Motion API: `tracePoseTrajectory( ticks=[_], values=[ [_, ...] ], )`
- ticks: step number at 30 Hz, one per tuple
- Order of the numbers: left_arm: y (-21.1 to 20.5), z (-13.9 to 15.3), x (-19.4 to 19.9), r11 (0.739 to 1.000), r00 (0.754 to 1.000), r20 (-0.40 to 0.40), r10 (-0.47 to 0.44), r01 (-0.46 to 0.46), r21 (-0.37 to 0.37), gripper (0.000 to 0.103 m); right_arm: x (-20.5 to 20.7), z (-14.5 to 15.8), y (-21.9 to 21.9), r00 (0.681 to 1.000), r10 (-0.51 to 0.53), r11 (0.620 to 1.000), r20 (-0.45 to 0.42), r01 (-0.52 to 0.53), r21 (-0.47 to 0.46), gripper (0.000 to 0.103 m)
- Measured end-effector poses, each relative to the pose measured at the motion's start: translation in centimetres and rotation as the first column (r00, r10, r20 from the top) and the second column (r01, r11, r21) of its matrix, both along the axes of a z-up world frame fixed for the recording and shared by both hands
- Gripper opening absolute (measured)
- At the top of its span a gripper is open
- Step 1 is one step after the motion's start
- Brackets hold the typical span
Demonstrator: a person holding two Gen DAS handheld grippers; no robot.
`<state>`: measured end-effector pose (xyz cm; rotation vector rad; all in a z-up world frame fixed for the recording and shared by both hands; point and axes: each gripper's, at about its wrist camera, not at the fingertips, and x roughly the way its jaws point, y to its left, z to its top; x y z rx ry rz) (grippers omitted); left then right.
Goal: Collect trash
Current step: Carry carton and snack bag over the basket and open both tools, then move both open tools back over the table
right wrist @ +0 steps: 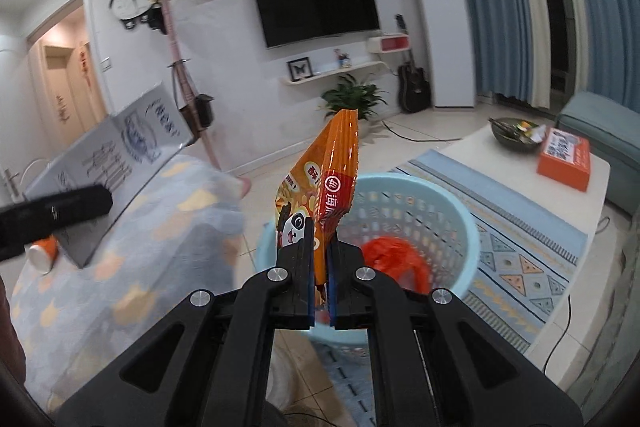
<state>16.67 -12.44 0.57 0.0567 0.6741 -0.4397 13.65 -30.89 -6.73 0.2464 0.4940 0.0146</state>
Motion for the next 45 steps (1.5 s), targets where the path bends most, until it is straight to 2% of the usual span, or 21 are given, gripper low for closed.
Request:
tracePoseTrajectory(
  ticks=[8, 18, 20, 22, 23, 24, 25, 30, 36, 45],
  values=[
    [-4.7, -2.6, 4.0, 0.997, 0.998, -0.048, -0.039, 0.042, 0.059, 0.038, 2.1, -2.9, -5.0, 0.997, -0.066, 0.997, -0.038, 0.068, 0.037, 0.003],
    [-7.6, -5.5, 7.7, 0.992, 0.993, -0.113, -0.020, 0.034, 0.121, 0.039, 4.9, -6.1, -6.7, 0.990, -0.075, 0.996, -0.123, 0.081, 0.041, 0.004],
    [-7.5, -5.7, 8.2, 0.992, 0.992, -0.124, -0.007, 0.022, 0.123, 0.043, 5.2, -6.6, -6.6, 0.986, -0.082, 0.996, -0.143, 0.088, 0.035, 0.010],
    [-7.5, -5.5, 8.7, 0.992, 0.991, -0.136, 0.008, 0.009, 0.123, 0.055, 5.4, -6.9, -6.6, 0.983, -0.088, 0.995, -0.158, 0.095, 0.034, 0.026],
    [-7.2, -5.5, 8.8, 0.993, 0.990, -0.139, 0.021, -0.005, 0.119, 0.058, 5.3, -6.9, -6.6, 0.984, -0.089, 0.995, -0.156, 0.096, 0.039, 0.032],
    [-6.7, -5.4, 8.8, 0.993, 0.990, -0.139, 0.034, -0.018, 0.114, 0.058, 5.2, -6.8, -6.7, 0.985, -0.089, 0.994, -0.145, 0.097, 0.050, 0.049],
    [-6.6, -5.2, 8.7, 0.994, 0.989, -0.140, 0.039, -0.023, 0.111, 0.058, 5.0, -6.7, -6.8, 0.986, -0.095, 0.993, -0.134, 0.103, 0.057, 0.057],
    [-4.9, -4.0, 7.7, 0.993, 0.989, -0.131, 0.069, -0.056, 0.099, 0.058, 4.2, -5.9, -6.9, 0.986, -0.114, 0.989, -0.123, 0.125, 0.083, 0.057],
    [-2.4, -2.5, 4.7, 0.990, 0.990, -0.088, 0.110, -0.101, 0.098, 0.058, 2.8, -5.1, -5.2, 0.989, -0.089, 0.991, -0.122, 0.100, 0.087, 0.057],
    [5.7, -0.5, -0.8, 0.967, 0.969, -0.043, 0.245, -0.241, 0.078, 0.058, 0.3, -3.0, 1.4, 0.991, 0.027, 0.998, -0.130, -0.019, 0.063, 0.065]
  ],
)
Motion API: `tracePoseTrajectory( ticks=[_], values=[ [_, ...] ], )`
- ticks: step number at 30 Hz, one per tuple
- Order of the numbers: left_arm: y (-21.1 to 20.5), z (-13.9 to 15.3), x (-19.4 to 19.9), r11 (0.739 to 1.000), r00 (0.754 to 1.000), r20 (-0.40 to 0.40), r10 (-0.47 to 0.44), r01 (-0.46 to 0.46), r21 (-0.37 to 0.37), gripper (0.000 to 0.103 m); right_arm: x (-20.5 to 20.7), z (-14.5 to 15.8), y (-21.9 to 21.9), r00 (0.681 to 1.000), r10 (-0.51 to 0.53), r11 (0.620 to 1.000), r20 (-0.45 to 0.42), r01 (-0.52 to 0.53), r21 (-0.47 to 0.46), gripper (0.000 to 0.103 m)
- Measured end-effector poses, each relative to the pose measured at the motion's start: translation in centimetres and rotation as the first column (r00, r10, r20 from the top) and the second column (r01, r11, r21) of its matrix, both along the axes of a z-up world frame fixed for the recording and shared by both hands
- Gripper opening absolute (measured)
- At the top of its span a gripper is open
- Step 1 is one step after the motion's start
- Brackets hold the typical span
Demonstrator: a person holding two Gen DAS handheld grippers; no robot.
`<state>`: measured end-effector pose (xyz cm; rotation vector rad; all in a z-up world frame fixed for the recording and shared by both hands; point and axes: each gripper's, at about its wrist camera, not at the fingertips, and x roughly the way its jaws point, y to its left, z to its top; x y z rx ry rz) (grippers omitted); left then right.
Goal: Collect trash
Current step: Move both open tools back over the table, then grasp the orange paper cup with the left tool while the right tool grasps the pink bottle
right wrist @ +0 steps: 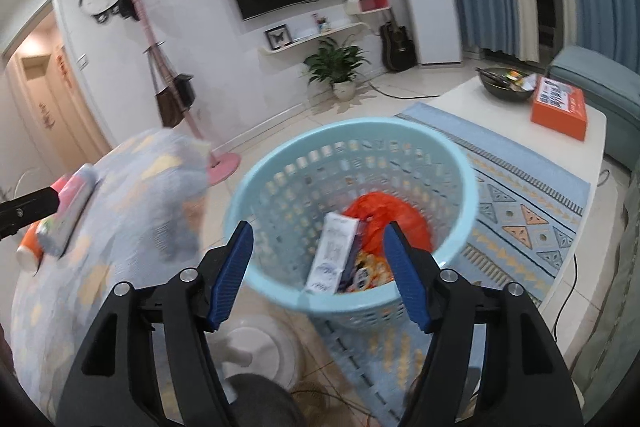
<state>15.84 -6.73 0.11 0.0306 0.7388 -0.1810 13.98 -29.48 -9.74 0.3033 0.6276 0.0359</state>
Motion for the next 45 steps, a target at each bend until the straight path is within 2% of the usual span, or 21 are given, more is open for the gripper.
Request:
tracePoseTrajectory(
  ticks=[5, 11, 16, 19, 27, 36, 45],
  values=[
    [5.7, 1.2, -3.3, 0.994, 0.994, 0.035, 0.104, -0.103, -0.020, 0.058, -1.4, 2.3, 5.6, 0.993, 0.113, 0.994, 0.031, -0.113, -0.009, 0.068],
    [11.9, 1.8, -7.1, 0.975, 0.974, 0.061, 0.217, -0.214, -0.055, 0.059, -3.1, 4.9, 11.8, 0.972, 0.224, 0.974, 0.071, -0.221, -0.044, 0.070],
    [15.8, 1.3, -9.3, 0.952, 0.951, 0.071, 0.302, -0.297, -0.067, 0.060, -3.6, 5.4, 15.2, 0.966, 0.256, 0.965, 0.035, -0.252, -0.077, 0.070],
    [17.6, 0.7, -9.7, 0.930, 0.928, 0.062, 0.366, -0.363, -0.053, 0.063, -3.8, 5.2, 16.4, 0.966, 0.257, 0.962, 0.006, -0.255, -0.097, 0.070],
    [20.5, -0.4, -11.2, 0.906, 0.905, 0.050, 0.423, -0.420, -0.049, 0.063, -4.3, 5.6, 18.8, 0.961, 0.276, 0.953, -0.014, -0.275, -0.129, 0.078],
    [22.2, -1.4, -10.4, 0.887, 0.887, 0.032, 0.461, -0.459, -0.046, 0.064, -4.1, 6.4, 21.2, 0.953, 0.303, 0.941, -0.004, -0.300, -0.156, 0.079],
    [22.8, -2.0, -8.5, 0.884, 0.884, 0.015, 0.467, -0.466, -0.037, 0.064, -3.2, 7.2, 22.4, 0.948, 0.319, 0.938, 0.011, -0.314, -0.150, 0.079]
  ],
)
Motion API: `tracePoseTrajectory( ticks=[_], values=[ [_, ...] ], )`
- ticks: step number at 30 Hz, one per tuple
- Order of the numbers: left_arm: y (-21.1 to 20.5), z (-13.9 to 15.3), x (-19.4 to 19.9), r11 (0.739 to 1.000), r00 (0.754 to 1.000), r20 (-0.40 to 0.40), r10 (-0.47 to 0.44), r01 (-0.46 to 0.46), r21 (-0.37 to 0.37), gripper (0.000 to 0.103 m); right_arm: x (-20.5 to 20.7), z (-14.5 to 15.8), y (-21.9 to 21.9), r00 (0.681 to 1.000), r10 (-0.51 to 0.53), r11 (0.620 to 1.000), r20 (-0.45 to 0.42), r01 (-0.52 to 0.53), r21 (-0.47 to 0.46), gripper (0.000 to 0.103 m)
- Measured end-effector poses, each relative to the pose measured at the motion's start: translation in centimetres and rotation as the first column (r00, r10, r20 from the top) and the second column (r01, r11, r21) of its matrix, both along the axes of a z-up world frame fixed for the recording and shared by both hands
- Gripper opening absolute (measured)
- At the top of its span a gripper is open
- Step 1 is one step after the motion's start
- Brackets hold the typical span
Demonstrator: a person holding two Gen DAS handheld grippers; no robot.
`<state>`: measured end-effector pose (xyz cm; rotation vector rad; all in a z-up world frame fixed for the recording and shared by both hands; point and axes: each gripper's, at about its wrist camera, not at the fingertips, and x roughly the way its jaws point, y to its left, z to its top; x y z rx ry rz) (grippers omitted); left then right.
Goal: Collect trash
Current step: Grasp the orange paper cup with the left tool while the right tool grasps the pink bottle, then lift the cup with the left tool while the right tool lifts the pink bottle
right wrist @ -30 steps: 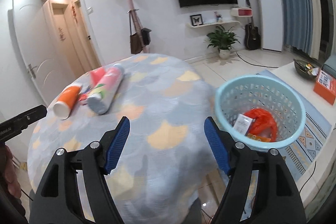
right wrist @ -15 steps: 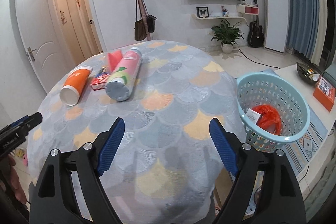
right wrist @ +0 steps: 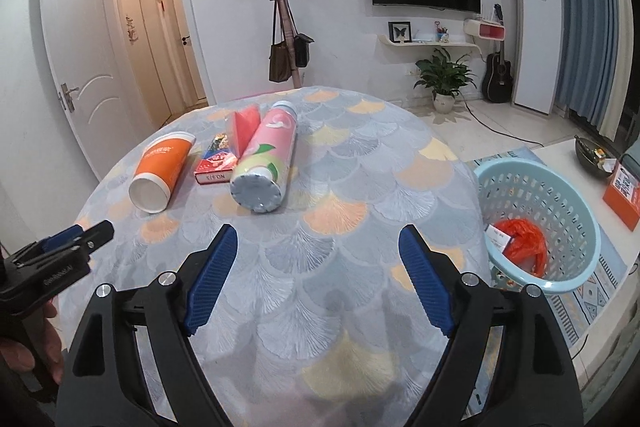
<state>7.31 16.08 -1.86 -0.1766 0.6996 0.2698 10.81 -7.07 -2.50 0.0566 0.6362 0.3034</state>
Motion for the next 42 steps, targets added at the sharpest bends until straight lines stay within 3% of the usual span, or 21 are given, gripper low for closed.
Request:
tracePoseTrajectory(
  ticks=[9, 14, 20, 24, 28, 30, 31, 35, 36, 37, 42],
  values=[
    [0.8, 1.2, 3.3, 0.999, 1.000, 0.010, 0.030, -0.029, -0.038, 0.064, 3.2, 0.5, 1.9, 1.000, 0.018, 1.000, -0.006, -0.018, 0.022, 0.079],
    [0.9, 2.2, 5.8, 0.996, 0.997, 0.042, 0.060, -0.057, -0.066, 0.073, 5.7, 0.4, 3.3, 0.998, 0.044, 0.998, -0.034, -0.043, 0.047, 0.079],
    [0.3, 0.2, 10.0, 0.994, 0.993, -0.068, 0.100, -0.097, 0.043, 0.073, 8.7, -0.5, 4.8, 0.989, 0.096, 0.993, -0.117, -0.086, 0.083, 0.079],
    [0.5, -1.1, 11.3, 0.993, 0.987, -0.124, 0.107, -0.099, 0.071, 0.074, 10.3, -0.7, 5.6, 0.984, 0.098, 0.991, -0.146, -0.084, 0.100, 0.079],
    [0.8, -2.1, 12.4, 0.993, 0.980, -0.170, 0.105, -0.095, 0.067, 0.073, 12.3, -1.4, 6.9, 0.977, 0.081, 0.994, -0.197, -0.065, 0.088, 0.079],
    [1.2, -2.8, 12.8, 0.997, 0.980, -0.187, 0.073, -0.069, 0.026, 0.069, 13.0, -1.8, 7.5, 0.977, 0.064, 0.997, -0.201, -0.054, 0.056, 0.079],
    [1.4, -2.7, 12.7, 0.998, 0.983, -0.173, 0.064, -0.063, 0.011, 0.063, 13.3, -2.2, 7.9, 0.975, 0.060, 0.998, -0.212, -0.054, 0.035, 0.079],
    [1.5, -2.4, 11.8, 1.000, 0.987, -0.162, 0.022, -0.023, 0.002, 0.062, 14.0, -3.6, 8.7, 0.975, 0.040, 0.999, -0.220, -0.046, -0.022, 0.078],
    [1.5, -2.2, 11.4, 1.000, 0.988, -0.153, 0.014, -0.014, -0.001, 0.062, 13.9, -3.6, 8.6, 0.976, 0.035, 0.999, -0.213, -0.041, -0.024, 0.070],
    [1.5, -2.0, 11.0, 1.000, 0.990, -0.142, 0.008, -0.009, -0.005, 0.062, 13.8, -3.4, 8.5, 0.978, 0.048, 0.999, -0.203, -0.052, -0.012, 0.048],
    [1.2, -0.1, 8.3, 1.000, 0.998, -0.068, -0.007, 0.007, 0.003, 0.062, 12.6, -3.3, 7.6, 0.979, 0.066, 0.998, -0.195, -0.066, 0.009, 0.047]
  ],
)
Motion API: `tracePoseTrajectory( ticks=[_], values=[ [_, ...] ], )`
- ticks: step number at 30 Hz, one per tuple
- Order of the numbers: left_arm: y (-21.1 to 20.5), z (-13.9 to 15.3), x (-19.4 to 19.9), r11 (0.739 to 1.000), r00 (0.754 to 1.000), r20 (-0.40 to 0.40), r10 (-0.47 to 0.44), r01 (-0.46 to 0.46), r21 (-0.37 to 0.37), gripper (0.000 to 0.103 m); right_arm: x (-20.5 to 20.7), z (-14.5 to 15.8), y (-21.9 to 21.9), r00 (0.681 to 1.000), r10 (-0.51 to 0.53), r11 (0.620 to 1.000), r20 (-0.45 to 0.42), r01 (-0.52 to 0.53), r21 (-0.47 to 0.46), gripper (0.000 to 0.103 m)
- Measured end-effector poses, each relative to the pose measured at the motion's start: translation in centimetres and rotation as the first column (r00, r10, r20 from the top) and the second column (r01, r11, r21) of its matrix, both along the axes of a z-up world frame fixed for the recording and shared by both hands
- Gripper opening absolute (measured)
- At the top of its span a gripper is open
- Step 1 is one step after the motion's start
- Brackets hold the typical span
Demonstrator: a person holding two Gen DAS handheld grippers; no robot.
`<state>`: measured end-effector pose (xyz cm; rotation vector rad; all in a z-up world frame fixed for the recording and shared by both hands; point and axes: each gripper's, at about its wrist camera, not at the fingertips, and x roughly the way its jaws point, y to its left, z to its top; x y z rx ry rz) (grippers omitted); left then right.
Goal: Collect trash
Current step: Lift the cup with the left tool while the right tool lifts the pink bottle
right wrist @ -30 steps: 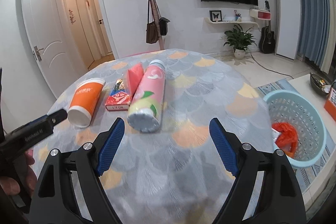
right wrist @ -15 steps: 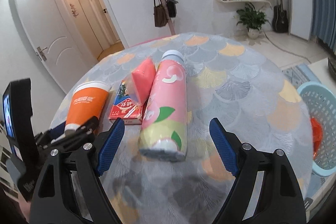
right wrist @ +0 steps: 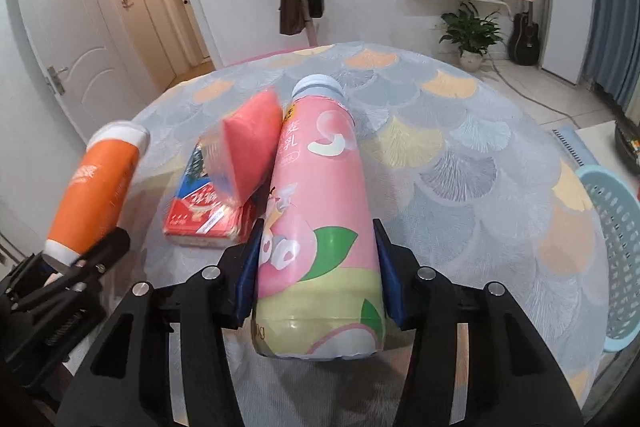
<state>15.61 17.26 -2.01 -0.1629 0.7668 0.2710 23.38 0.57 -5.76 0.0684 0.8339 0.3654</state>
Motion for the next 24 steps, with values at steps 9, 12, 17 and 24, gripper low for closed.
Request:
tracePoseTrajectory(
  ticks=[9, 12, 17, 24],
  values=[
    [-1.7, 2.2, -5.0, 0.998, 0.995, 0.079, -0.055, 0.053, 0.022, 0.062, -5.5, 1.5, -4.1, 0.997, -0.002, 0.998, 0.076, -0.003, 0.067, 0.047],
    [-2.4, 2.2, -6.2, 0.998, 0.994, 0.090, -0.066, 0.065, 0.017, 0.062, -7.0, 2.2, -5.5, 0.996, 0.000, 0.996, 0.093, -0.008, 0.088, 0.047],
    [-3.6, 2.7, -7.2, 0.996, 0.990, 0.105, -0.089, 0.088, 0.020, 0.062, -9.3, 4.6, -6.8, 0.984, -0.015, 0.994, 0.176, -0.003, 0.106, 0.046],
    [-5.0, 3.9, -8.1, 0.993, 0.985, 0.133, -0.114, 0.110, 0.037, 0.062, -11.3, 7.3, -7.5, 0.963, -0.024, 0.992, 0.269, -0.012, 0.129, 0.046]
  ],
)
